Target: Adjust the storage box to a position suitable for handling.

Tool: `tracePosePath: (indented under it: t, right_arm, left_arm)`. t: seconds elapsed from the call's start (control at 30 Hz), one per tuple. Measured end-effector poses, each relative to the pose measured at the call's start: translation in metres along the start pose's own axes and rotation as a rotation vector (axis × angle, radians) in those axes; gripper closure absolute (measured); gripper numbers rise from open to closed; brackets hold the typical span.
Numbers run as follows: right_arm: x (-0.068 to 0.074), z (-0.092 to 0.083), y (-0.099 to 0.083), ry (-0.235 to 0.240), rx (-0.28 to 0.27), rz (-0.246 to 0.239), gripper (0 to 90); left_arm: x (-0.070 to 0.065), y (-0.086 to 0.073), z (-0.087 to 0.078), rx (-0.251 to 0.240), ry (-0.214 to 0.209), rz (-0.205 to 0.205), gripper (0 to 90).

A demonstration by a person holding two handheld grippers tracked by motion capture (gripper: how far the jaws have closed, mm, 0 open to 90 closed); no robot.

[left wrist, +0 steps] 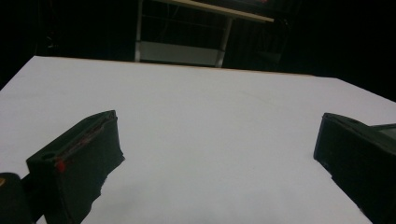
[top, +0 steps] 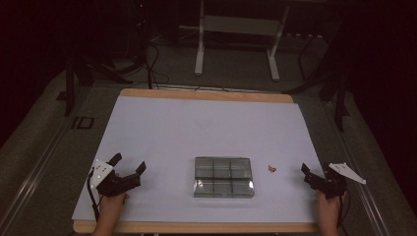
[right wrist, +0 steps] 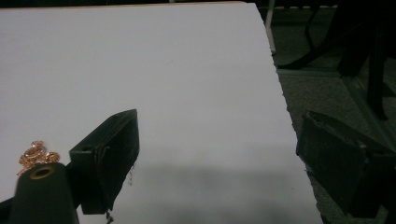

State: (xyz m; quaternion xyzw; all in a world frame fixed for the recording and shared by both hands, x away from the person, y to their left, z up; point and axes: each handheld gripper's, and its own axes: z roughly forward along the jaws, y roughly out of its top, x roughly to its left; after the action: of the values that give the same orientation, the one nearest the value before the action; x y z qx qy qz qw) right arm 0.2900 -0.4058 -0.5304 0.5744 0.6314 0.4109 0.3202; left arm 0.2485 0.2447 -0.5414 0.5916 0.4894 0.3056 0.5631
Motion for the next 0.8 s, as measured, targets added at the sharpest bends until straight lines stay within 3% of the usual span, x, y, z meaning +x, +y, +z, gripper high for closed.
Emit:
tracePosePath:
  t: [0.1, 0.23, 0.43, 0.57, 0.8]
  right_arm:
    - [-0.003, 0.0, 0.0, 0.023, -0.007, 0.014, 13.4]
    - [-0.007, 0.0, 0.001, 0.094, -0.005, 0.033, 13.3]
    - [-0.007, 0.002, 0.005, 0.089, -0.003, -0.006, 15.1]
    - [-0.007, 0.001, 0.01, 0.106, 0.009, -0.029, 15.2]
    - [-0.008, -0.005, 0.025, 0.198, 0.024, -0.055, 13.8]
  left_arm:
    - [0.001, 0.0, 0.0, -0.001, -0.003, -0.009, 1.1]
    - [0.002, 0.001, 0.0, 0.0, -0.008, -0.02, 1.1]
    - [0.004, 0.004, 0.004, -0.005, -0.003, -0.014, 1.1]
    - [0.004, 0.01, 0.005, -0.002, -0.03, 0.007, 1.1]
    - [-0.005, 0.028, 0.008, 0.054, -0.14, -0.002, 1.1]
